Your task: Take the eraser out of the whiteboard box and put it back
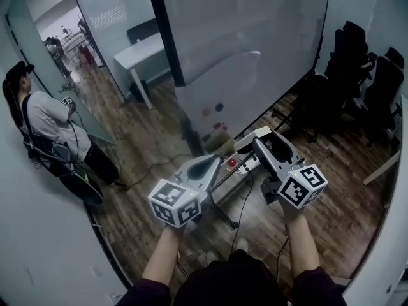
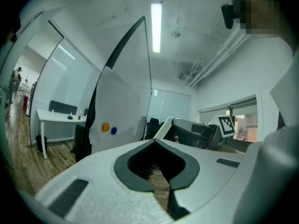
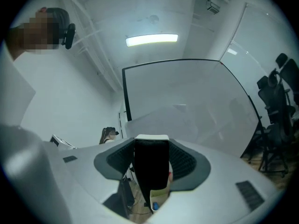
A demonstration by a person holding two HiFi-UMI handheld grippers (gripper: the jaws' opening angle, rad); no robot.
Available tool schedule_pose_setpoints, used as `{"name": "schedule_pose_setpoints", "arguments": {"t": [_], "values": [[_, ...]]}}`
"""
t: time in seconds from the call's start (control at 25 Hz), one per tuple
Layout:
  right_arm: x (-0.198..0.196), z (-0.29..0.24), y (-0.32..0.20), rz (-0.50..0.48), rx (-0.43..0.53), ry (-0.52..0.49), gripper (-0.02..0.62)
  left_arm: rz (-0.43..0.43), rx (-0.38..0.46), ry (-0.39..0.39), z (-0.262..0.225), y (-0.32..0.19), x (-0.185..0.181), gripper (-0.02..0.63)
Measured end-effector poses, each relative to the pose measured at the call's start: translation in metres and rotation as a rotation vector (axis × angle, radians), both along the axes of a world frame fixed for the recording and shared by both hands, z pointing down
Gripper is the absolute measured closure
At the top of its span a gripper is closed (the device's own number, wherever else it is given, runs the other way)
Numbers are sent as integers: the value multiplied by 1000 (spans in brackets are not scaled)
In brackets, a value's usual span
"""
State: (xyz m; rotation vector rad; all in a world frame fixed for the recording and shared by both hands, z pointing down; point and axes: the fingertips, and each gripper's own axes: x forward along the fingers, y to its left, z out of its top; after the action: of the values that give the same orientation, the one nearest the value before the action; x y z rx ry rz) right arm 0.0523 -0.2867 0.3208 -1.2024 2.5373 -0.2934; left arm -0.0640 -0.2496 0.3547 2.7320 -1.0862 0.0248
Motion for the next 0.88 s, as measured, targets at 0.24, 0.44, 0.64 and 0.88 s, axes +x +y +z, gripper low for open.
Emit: {"name": "schedule_pose_setpoints", "arguments": {"t": [0.24,0.44,0.64,0.88], "values": [[0,-9,9,17,20,-10,373,17,20,-2,-10,5,-5,601],[1,-8,11,23,18,-14,373,18,11,16,-9,6,-7,601],[-2,-8,10,23,18,-11,373,12,2,17,-7,5,-10,601],[-2,-4,4,20,17,-12,373,9,-4,15,-1,-1,-12,601]]}}
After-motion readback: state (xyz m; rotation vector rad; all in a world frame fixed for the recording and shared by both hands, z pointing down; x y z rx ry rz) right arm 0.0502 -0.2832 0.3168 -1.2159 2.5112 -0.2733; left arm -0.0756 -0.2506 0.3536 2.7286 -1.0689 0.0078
